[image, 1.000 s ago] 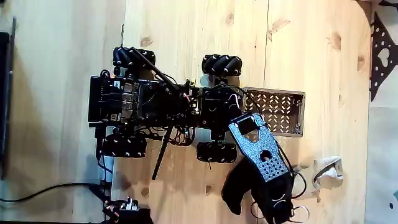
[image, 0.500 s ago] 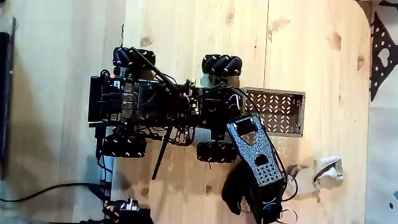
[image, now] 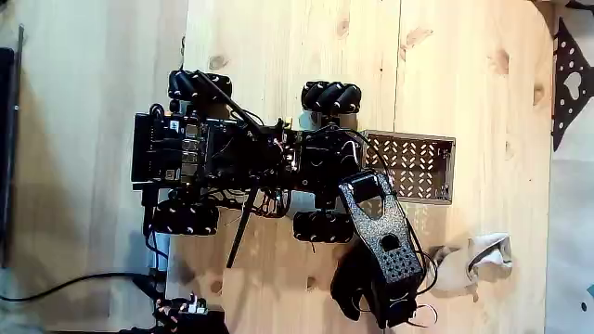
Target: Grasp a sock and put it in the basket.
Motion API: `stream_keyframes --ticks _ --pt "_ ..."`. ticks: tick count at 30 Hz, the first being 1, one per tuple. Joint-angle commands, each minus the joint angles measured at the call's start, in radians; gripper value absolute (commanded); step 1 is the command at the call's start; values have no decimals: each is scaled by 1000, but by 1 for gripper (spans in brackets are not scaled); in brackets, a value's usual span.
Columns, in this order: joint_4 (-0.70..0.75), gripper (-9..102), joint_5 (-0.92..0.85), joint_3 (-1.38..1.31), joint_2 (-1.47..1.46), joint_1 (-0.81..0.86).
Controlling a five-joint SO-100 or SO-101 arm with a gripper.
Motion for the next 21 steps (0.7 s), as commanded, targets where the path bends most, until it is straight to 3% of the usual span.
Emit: stream_keyframes --ticks 1,8,13,16,21 --pt "43 84 -5 -21 57 5" --pt "20 39 -54 -21 95 3" --pt "-3 21 -60 -23 101 3" --pt "-25 3 -61 -23 100 3" --pt "-21 0 -86 -23 86 15"
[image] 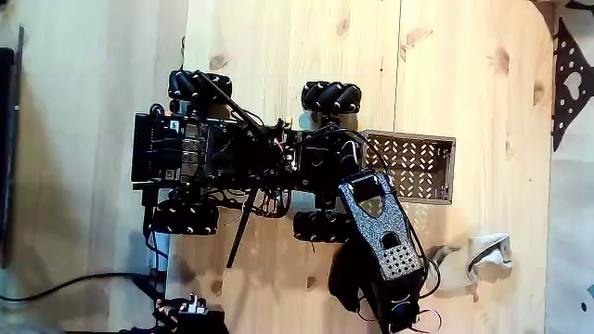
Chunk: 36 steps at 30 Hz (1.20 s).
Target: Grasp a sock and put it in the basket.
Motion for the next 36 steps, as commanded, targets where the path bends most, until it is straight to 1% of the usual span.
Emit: stream_keyframes --ticks 1,9,13,19,24,36 --pt "-3 0 -20 -15 28 14" --pt "44 0 -15 -3 126 9" --pt "167 0 -9 5 261 5" --pt "410 0 -14 5 494 2" --pt "541 0 -6 5 663 3" --pt "664 0 83 8 943 -46"
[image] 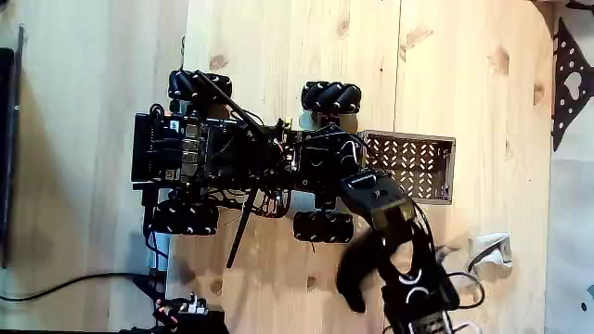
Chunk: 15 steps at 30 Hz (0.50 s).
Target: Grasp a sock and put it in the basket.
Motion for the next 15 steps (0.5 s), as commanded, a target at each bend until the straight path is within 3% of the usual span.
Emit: stream_keyframes --ticks 1,7,15 --pt "23 0 23 8 106 -21" --pt "-38 0 -28 21 37 -57" --pt "-373 1 3 21 -247 -95"
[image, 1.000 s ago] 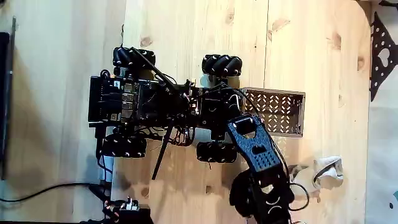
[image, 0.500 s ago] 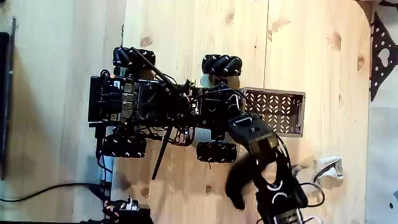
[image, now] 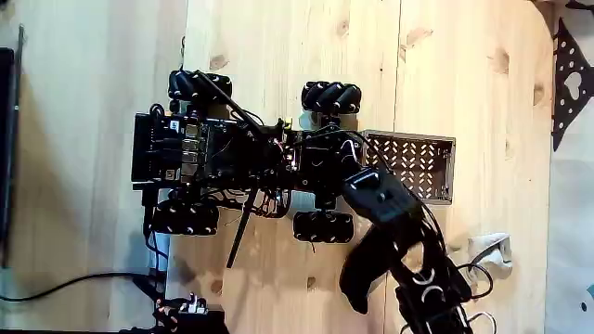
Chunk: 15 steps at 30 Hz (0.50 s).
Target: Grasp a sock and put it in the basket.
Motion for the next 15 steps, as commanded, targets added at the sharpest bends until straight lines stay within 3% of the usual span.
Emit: stream_keyframes --ticks 1,4,12,15 --pt "-124 4 18 -3 -44 -2" --pt "-120 22 20 -8 -72 -9" --pt "-43 57 20 -9 -110 -34" --pt "-43 62 -2 -6 -135 -31"
